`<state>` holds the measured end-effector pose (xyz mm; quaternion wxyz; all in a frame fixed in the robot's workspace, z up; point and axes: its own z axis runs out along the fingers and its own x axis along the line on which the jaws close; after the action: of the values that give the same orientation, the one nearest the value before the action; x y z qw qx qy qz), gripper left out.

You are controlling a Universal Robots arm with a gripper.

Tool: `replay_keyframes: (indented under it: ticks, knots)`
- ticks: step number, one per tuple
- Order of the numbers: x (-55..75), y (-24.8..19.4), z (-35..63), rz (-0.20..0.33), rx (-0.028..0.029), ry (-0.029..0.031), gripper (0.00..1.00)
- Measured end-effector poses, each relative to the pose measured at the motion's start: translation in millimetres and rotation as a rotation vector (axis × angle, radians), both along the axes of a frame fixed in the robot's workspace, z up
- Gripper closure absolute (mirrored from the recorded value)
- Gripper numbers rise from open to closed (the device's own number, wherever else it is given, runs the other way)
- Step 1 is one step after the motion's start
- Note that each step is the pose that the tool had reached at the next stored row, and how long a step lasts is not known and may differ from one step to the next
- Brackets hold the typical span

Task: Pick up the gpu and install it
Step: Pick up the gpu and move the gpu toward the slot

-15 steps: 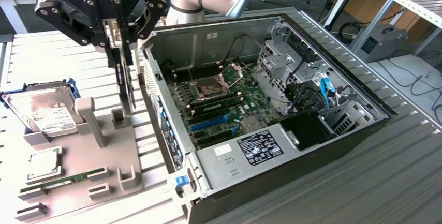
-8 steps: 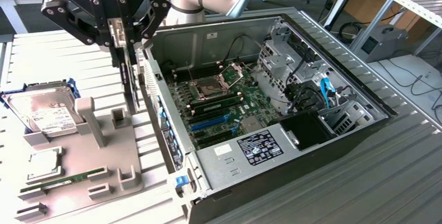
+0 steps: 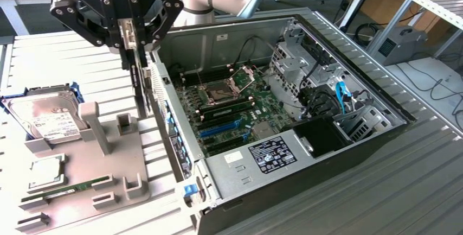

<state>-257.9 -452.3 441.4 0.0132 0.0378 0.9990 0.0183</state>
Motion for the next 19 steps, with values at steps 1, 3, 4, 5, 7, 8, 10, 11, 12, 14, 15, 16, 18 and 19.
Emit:
replay_keyframes:
  ticks: [1, 3, 4, 5, 7, 8, 10, 11, 12, 14, 15, 16, 18, 19]
  knots:
    - [0.8, 0.0, 0.0, 0.000, 0.0000, 0.0000, 0.74]
    - [2.3, 0.0, 0.0, 0.000, 0.0000, 0.0000, 0.74]
    - [3.0, 0.0, 0.0, 0.000, 0.0000, -0.0001, 0.74]
    - [3.9, 0.0, 0.0, 0.000, 0.0000, -0.0001, 0.74]
    - [5.5, 0.0, 0.0, 0.000, 0.0000, 0.0000, 0.74]
    - [6.9, 0.0, 0.0, 0.000, 0.0000, -0.0001, 0.74]
    - [8.5, 0.0, 0.0, 0.000, 0.0000, 0.0000, 0.74]
    - [9.4, 0.0, 0.0, 0.000, 0.0000, 0.0000, 0.74]
    - [10.5, 0.0, 0.0, 0.000, 0.0000, 0.0000, 0.74]
    - [12.5, 0.0, 0.0, 0.000, 0.0000, 0.0000, 0.74]
    - [13.3, 0.0, 0.0, 0.000, 0.0000, 0.0000, 0.74]
    - [14.0, 0.0, 0.0, 0.000, 0.0000, 0.0000, 0.74]
    - [15.6, 0.0, 0.0, 0.000, 0.0001, -0.0001, 0.74]
    - [16.3, 0.0, 0.0, 0.000, 0.0000, 0.0000, 0.74]
